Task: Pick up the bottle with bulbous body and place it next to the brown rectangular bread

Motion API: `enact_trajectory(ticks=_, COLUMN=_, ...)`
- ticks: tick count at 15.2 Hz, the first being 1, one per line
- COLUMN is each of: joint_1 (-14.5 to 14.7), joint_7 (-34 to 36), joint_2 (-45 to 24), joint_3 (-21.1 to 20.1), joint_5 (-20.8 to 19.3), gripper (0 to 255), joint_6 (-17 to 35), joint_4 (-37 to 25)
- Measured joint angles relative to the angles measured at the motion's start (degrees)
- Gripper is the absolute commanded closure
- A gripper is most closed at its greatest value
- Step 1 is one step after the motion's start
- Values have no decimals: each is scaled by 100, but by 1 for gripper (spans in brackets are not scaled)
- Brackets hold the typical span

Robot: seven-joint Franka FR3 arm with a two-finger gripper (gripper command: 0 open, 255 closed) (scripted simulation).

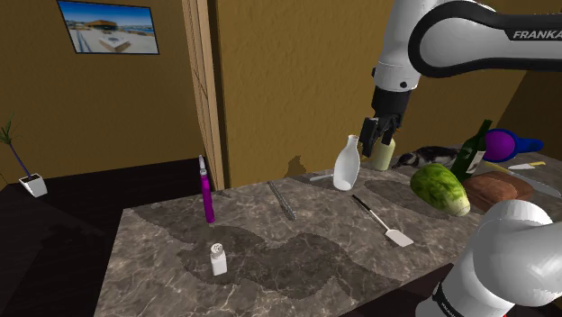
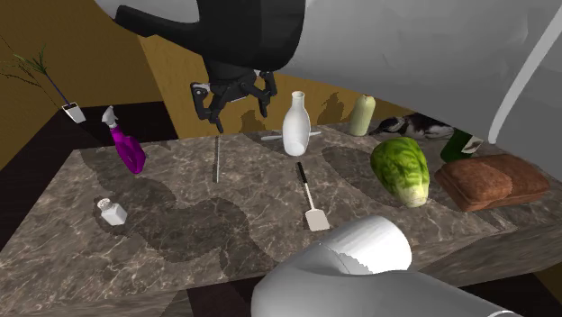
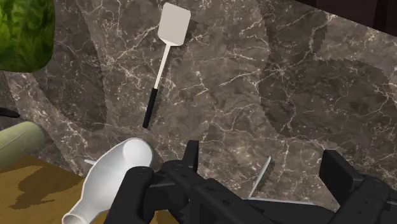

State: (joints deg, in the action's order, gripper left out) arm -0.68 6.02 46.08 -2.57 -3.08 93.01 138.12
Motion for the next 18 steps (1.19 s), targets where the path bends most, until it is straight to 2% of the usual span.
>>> enact_trajectory(ticks=3, joint_1=-55, joint_7=-119, joint_2=-169, joint_3=130, joint_5=-72, gripper=0, joint_6=134, joint_4=-29)
enact_trajectory(ticks=8, joint_1=-235, joint_7=-556, joint_2=-907, joint_3=596, joint_5=-280, gripper=0, joint_6=566, joint_4=-320)
enact_trajectory(ticks=13, joint_1=-397, joint_7=-1076, joint_2=-1784, joint_3=1110, joint_5=-405, gripper=0, joint_6=1021, joint_4=-728)
enact_trajectory(ticks=18, joint_1=-503, joint_7=-1595, joint_2=-2820, joint_3=1567, joint_5=-341, gripper=0, joint_6=1430, joint_4=-1324)
